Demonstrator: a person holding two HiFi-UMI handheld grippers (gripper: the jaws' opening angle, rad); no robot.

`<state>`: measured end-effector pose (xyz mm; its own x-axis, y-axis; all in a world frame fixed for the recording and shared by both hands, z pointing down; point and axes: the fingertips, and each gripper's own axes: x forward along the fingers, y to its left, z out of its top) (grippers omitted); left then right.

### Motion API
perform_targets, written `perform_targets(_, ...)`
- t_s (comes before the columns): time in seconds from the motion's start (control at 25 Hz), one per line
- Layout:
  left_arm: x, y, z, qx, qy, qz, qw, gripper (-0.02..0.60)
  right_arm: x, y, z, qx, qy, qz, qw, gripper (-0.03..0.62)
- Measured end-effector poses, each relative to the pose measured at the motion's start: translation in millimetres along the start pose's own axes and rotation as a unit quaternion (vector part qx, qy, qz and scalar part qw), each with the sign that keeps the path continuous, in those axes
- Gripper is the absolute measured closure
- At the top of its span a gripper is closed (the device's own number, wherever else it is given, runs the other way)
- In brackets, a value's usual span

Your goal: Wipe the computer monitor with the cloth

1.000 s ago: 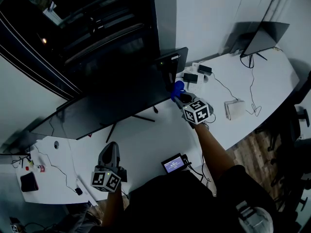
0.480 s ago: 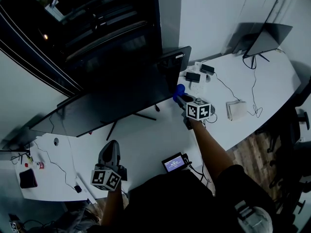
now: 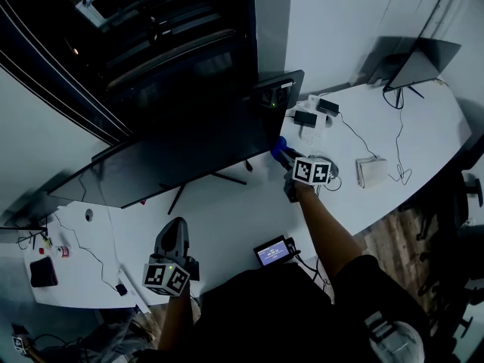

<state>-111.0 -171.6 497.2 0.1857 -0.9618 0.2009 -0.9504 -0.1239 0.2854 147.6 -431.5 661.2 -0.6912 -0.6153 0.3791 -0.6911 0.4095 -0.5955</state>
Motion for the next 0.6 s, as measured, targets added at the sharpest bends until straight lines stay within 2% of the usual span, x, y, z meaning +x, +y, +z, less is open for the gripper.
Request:
perform_targets(0.16, 0.1, 0.6, 2.0, 0.001, -0.002, 0.0, 1.0, 0.588, -0.2, 0.1, -2.4, 0.03, -0.009, 0.004, 1.0, 0.531)
perform_targets(0.28, -0.7, 0.6, 0.5, 0.0, -0.001, 0.0, 1.0, 0.588, 1.7, 2.0, -6.4, 0.077, -0.006, 0.019, 0.997, 0.531)
perform_targets(0.44, -0.4, -2.7, -1.3, -0.002, -0.002, -0.003, 1.0, 0.588, 3.1, 4.5, -12.3, 0.17, -0.023, 0.046, 0.984, 0.531)
perform_targets(0.6, -4.7, -3.1, 1.5, -0.001, -0.007, -0.001, 1.0, 0.588, 6.9, 13.0, -18.2, 0.209, -0.035, 0.061, 0.975, 0.531)
